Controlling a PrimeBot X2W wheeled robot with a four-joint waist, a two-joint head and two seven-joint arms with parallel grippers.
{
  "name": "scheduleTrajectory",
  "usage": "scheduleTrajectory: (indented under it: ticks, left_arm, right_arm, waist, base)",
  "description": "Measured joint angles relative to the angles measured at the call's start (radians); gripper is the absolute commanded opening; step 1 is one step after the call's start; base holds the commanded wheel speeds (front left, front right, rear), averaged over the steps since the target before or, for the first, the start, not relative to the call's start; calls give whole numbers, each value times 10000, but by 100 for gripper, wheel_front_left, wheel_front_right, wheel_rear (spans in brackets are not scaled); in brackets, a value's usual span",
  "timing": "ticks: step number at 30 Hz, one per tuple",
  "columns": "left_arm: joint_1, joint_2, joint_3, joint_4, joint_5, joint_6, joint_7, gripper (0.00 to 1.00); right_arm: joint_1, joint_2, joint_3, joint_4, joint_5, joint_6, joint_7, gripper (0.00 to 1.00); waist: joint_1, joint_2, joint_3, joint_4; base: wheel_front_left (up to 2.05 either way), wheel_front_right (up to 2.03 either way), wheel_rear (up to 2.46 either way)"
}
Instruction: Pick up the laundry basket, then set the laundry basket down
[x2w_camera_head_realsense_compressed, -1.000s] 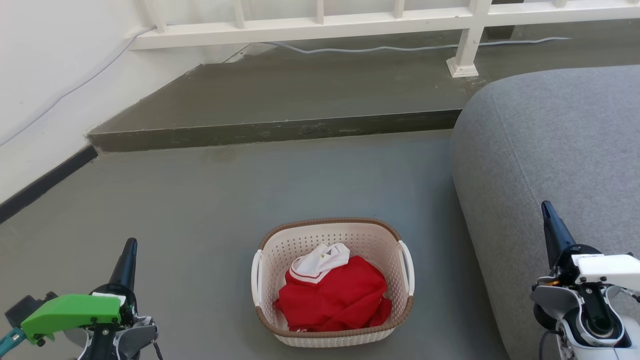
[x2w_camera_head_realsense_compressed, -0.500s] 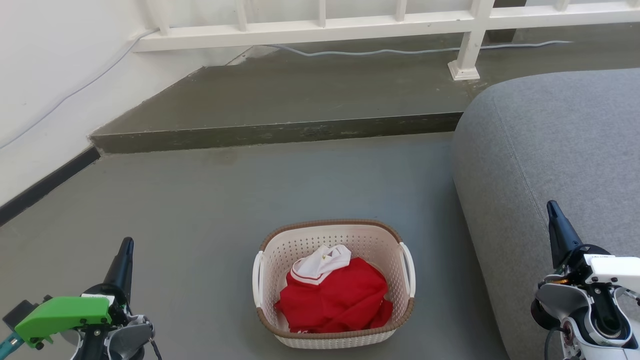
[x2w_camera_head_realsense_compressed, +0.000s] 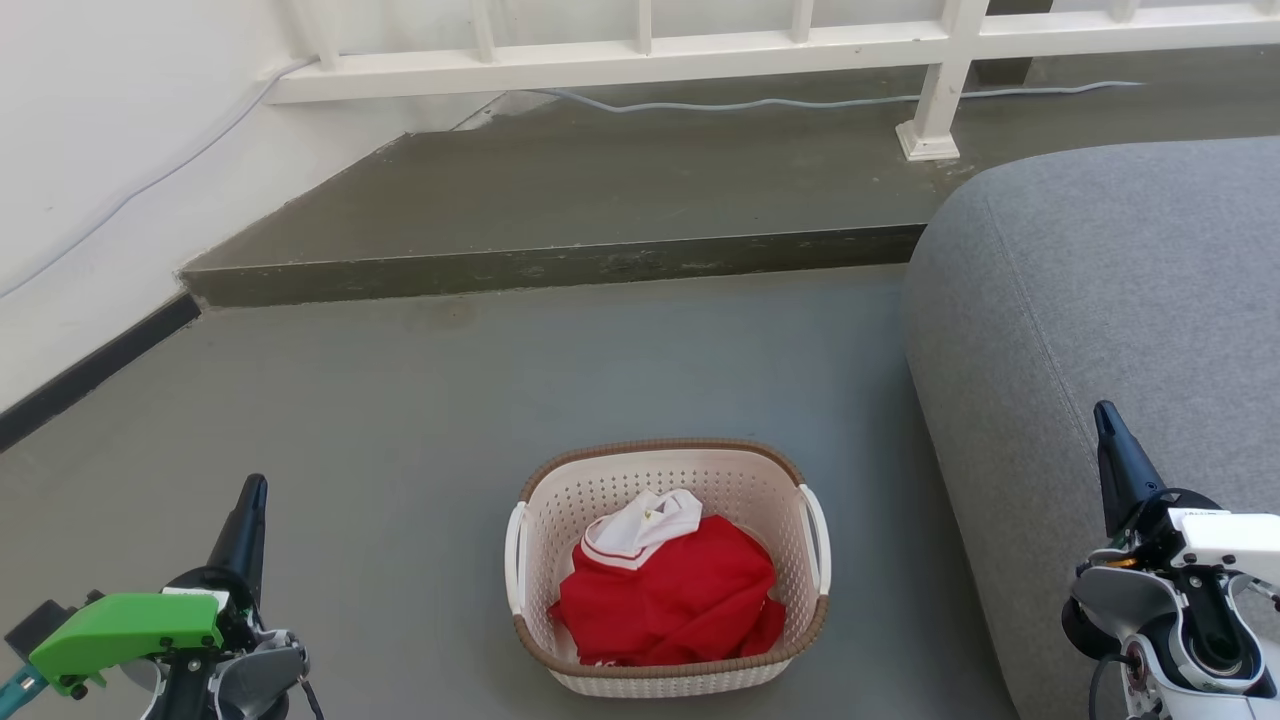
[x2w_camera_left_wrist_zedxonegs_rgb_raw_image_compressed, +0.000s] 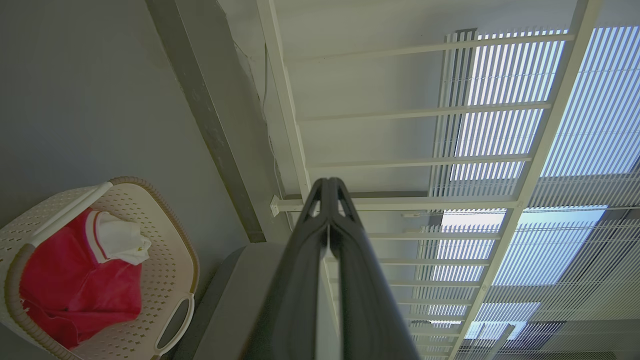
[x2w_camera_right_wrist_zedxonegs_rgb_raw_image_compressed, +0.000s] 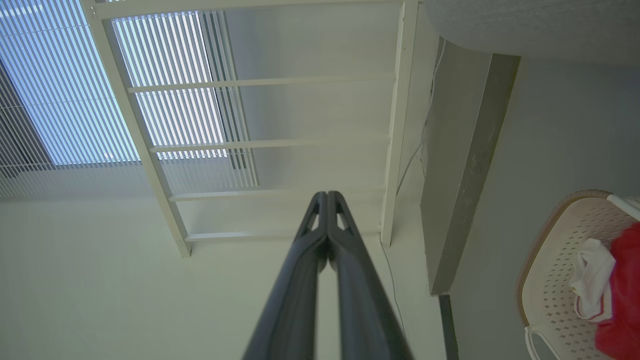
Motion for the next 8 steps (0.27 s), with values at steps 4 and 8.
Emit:
scheduleTrajectory:
  ticks: [4,8]
  left_arm:
    - [0,0,0,-2,0,0,0,0]
    - [0,0,0,-4,0,0,0,0]
  right_arm:
    - [0,0,-2,0,0,2,0,0]
    - [-1,2,-4,0,2,2,0,0]
  waist:
    - [0,0,0,0]
    - [0,0,0,0]
  base:
    - [0,0,0]
    - [0,0,0]
